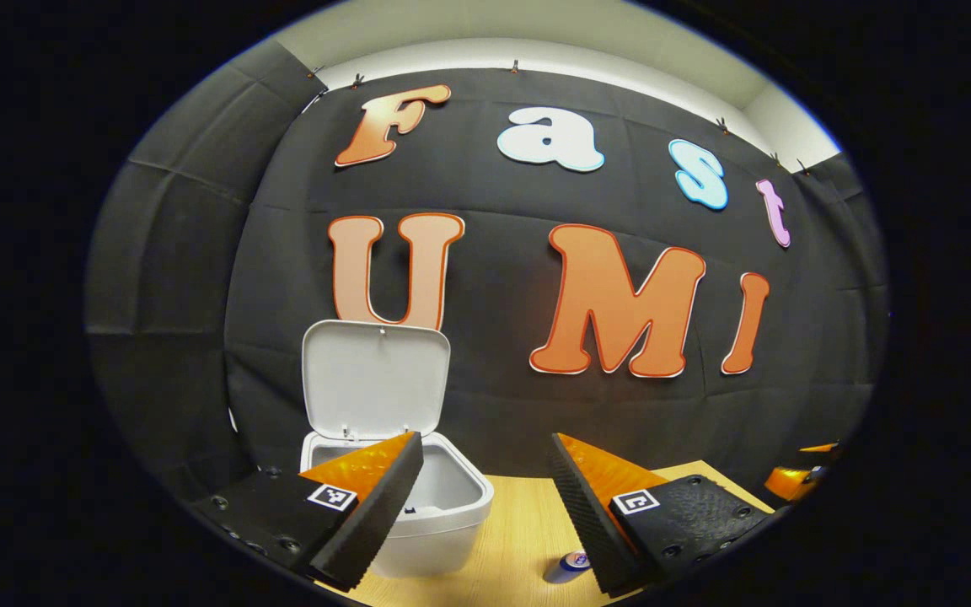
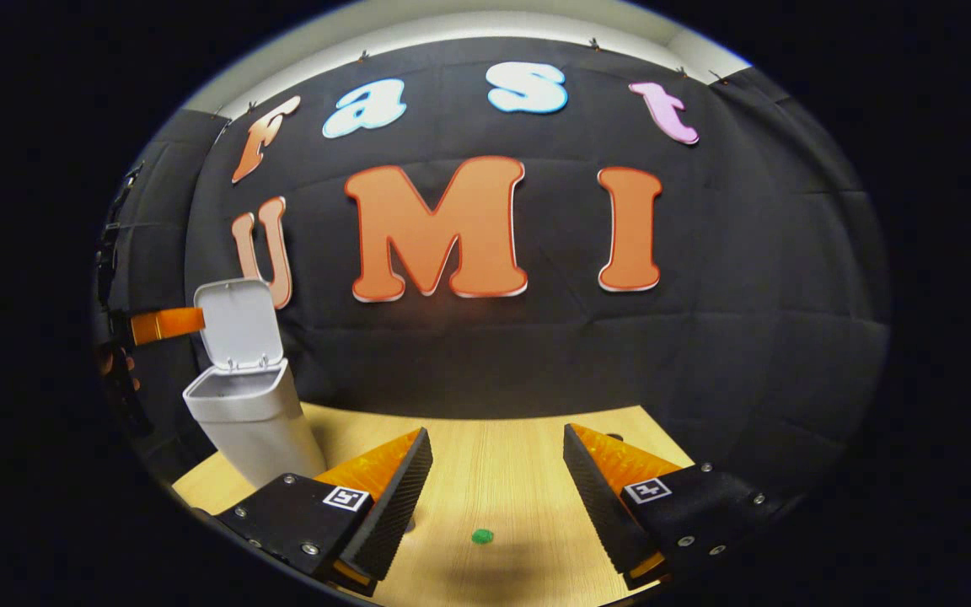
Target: Press the lid of the desktop garbage bin to open it, pick up the crumpled paper on the desktop and throw it into the bin, then pick up the pop can on the desktop and drop it into the bin, and finally close the garbage bin lid.
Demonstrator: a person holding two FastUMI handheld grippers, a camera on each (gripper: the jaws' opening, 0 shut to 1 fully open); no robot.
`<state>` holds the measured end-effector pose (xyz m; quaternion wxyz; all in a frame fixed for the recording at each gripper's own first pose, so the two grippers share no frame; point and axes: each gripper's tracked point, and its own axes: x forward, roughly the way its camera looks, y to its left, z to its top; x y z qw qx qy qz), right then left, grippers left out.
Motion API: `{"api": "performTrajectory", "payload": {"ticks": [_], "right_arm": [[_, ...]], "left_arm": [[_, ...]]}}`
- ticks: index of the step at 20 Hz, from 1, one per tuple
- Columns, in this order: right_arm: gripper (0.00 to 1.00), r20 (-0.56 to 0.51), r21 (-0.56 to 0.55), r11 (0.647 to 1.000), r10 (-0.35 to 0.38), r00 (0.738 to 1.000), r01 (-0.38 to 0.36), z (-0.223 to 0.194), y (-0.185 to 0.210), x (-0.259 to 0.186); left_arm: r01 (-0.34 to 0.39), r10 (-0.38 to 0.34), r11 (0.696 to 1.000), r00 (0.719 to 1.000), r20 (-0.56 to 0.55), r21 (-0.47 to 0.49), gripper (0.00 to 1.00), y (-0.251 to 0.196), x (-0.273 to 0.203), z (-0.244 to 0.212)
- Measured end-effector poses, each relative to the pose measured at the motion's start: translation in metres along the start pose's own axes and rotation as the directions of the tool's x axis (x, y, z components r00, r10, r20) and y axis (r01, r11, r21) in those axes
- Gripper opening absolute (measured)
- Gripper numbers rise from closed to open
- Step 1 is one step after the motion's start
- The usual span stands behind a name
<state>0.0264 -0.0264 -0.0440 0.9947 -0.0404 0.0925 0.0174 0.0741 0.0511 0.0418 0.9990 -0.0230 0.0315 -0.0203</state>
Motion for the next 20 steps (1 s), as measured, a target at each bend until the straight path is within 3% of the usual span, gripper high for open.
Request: {"api": "performTrajectory", "payload": {"ticks": [4, 10, 20], "right_arm": [[0.94, -0.184, -0.022, 0.999, 0.043, 0.982, -0.048, -0.066, 0.009, 0.023], [0.95, -0.377, -0.011, 0.991, 0.121, 0.918, -0.136, -0.153, 0.028, 0.062], [0.96, -0.588, -0.080, 0.992, 0.033, 0.808, -0.099, -0.238, 0.012, 0.113]], "left_arm": [[0.015, -0.014, 1.000, 1.000, -0.022, 0.027, 0.94, 0.000, -0.007, -0.019], [0.038, -0.037, 0.999, 0.997, -0.067, 0.012, 0.94, 0.010, -0.019, -0.054], [-0.053, 0.055, 0.998, 0.980, -0.191, 0.016, 0.94, 0.058, -0.009, -0.105]]}}
